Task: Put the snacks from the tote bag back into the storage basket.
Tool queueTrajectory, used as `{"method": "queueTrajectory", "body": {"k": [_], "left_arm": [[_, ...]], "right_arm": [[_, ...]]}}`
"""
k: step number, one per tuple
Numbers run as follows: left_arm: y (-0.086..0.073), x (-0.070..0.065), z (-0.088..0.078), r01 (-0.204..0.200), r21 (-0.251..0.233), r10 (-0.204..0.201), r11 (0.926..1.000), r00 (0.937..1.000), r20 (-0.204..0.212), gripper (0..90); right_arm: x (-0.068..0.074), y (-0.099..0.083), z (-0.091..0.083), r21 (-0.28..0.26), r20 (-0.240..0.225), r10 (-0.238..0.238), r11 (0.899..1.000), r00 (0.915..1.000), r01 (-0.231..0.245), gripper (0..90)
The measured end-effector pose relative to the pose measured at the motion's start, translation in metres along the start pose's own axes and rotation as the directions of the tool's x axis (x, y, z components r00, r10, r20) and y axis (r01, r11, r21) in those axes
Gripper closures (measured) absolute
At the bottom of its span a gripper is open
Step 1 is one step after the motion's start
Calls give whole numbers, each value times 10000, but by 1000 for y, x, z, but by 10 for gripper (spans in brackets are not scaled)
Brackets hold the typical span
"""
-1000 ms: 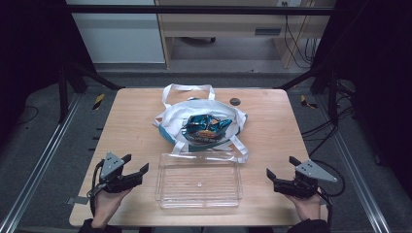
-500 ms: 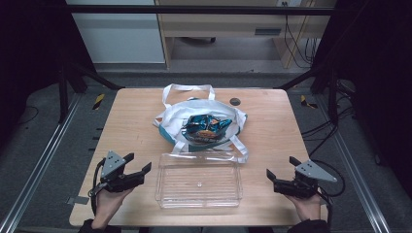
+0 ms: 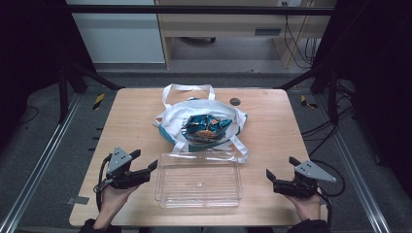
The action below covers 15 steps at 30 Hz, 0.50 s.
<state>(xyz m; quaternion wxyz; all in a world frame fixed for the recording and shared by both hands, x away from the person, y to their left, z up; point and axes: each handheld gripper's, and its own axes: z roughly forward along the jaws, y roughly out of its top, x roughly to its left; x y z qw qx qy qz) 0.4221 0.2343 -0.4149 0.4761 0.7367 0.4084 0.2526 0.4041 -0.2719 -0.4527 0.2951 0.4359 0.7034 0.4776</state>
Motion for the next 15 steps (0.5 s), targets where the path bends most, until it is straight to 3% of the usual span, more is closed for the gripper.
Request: {"method": "queueTrajectory", "body": {"k": [15], "left_arm": [[24,-7,8,-130,-334,136,9994,9998,163,254]], "right_arm": [[0,1,0,-39,10,-5,10000,10000,5,51]]}}
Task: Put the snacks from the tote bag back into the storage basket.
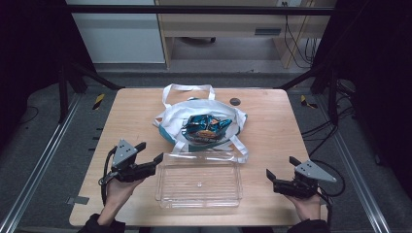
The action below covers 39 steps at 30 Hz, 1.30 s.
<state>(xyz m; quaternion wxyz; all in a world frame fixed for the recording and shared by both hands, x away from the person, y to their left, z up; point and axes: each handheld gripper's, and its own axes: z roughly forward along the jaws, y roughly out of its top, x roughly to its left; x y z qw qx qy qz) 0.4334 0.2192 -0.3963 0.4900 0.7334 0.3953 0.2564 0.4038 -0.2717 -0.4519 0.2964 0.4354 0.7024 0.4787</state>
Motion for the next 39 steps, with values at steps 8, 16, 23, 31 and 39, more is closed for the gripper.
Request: {"method": "queueTrajectory", "body": {"k": [8,16,23,31,39], "left_arm": [[11,-1,7,70,-160,-68,9998,9999,102,254],[23,-7,16,11,-321,-3,9995,9997,250,254],[31,-14,23,-131,-389,145,9992,9992,359,255],[34,-19,31,-246,-318,259,9992,9988,419,262],[41,-21,42,-382,-255,394,9989,9979,522,281]], "right_arm": [[0,0,0,-21,22,-5,10000,10000,5,51],[-1,0,0,-41,34,7,10000,10000,-7,51],[-1,0,-1,-45,15,15,10000,10000,-15,51],[0,0,0,-33,-11,1,10000,10000,-1,51],[0,0,0,-28,-49,27,10000,10000,-27,51]]}}
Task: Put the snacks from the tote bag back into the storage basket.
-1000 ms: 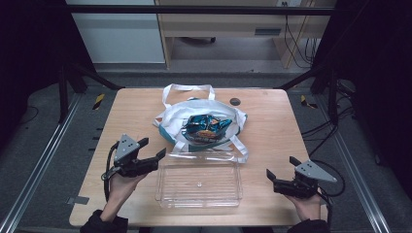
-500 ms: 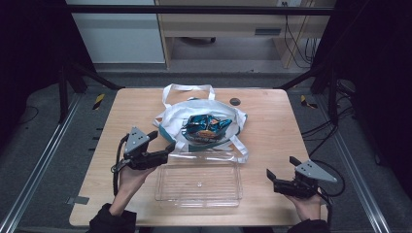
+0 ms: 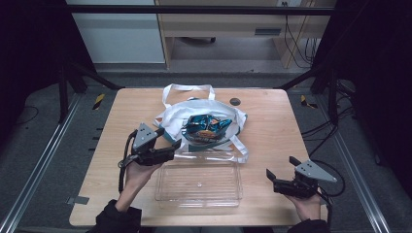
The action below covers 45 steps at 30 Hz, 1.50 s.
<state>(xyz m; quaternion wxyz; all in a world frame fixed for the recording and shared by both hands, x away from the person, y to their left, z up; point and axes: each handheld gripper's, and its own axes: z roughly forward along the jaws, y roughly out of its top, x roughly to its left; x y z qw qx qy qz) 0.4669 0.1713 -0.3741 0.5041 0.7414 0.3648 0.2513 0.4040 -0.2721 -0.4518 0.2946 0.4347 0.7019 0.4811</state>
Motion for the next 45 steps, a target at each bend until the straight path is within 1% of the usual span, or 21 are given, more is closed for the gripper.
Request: {"method": "queueTrajectory", "body": {"k": [7,11,14,15,20,27,33,36,40,45], "left_arm": [[5,-1,8,-67,61,67,10000,10000,-11,307],[7,-3,12,-210,144,209,9997,9998,14,320],[9,-4,15,-202,153,201,9997,9998,18,335],[9,-4,17,-150,142,150,9998,9999,26,347],[9,-5,23,-138,162,138,9998,9999,10,364],[8,-8,33,-223,281,223,9994,9997,-20,394],[9,-9,41,-267,286,267,9992,9996,28,437],[10,-9,44,-426,381,423,9984,9991,81,455],[13,-11,47,-508,283,502,9983,9985,218,485],[16,-13,53,-649,393,639,9971,9976,262,514]], "right_arm": [[-1,0,1,0,-14,14,10000,10000,-14,51],[0,0,1,-1,-11,13,10000,10000,-13,50],[0,0,1,45,-5,7,10000,10000,-7,51],[0,0,2,40,-15,-15,10000,10000,16,51],[0,0,2,48,-16,-18,10000,10000,18,51],[0,0,2,81,-32,-39,10000,10000,39,51],[0,0,2,61,-15,-63,10000,10000,63,51],[0,0,1,68,4,-31,10000,10000,31,51],[0,0,1,83,-9,-54,10000,10000,54,51],[0,0,2,76,-27,-44,10000,10000,44,51]]}}
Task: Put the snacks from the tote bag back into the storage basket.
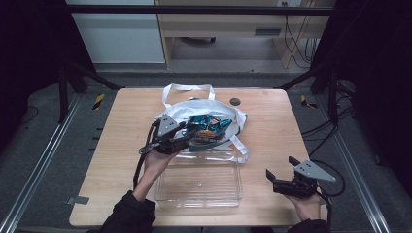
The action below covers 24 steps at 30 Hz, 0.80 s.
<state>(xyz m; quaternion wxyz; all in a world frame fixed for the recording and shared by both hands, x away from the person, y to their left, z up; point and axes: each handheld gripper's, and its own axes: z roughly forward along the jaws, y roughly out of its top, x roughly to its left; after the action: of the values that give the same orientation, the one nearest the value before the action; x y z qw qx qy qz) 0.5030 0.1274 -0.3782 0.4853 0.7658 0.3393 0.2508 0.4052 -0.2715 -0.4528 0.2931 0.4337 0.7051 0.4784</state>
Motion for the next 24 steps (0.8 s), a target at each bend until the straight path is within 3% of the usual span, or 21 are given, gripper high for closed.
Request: {"method": "queueTrajectory", "body": {"k": [8,19,22,24], "left_arm": [[-1,4,8,138,115,-140,9998,9999,102,597],[1,2,11,193,320,-188,9993,9997,-169,870],[1,0,9,459,268,-457,9986,9989,-92,879],[0,-3,7,410,303,-408,9987,9991,-75,881]], "right_arm": [[0,0,0,13,-9,-13,10000,10000,13,51],[0,0,0,26,6,-23,10000,10000,23,51],[0,0,0,24,12,-24,10000,10000,24,51],[0,0,0,28,17,-27,10000,10000,27,51]]}}
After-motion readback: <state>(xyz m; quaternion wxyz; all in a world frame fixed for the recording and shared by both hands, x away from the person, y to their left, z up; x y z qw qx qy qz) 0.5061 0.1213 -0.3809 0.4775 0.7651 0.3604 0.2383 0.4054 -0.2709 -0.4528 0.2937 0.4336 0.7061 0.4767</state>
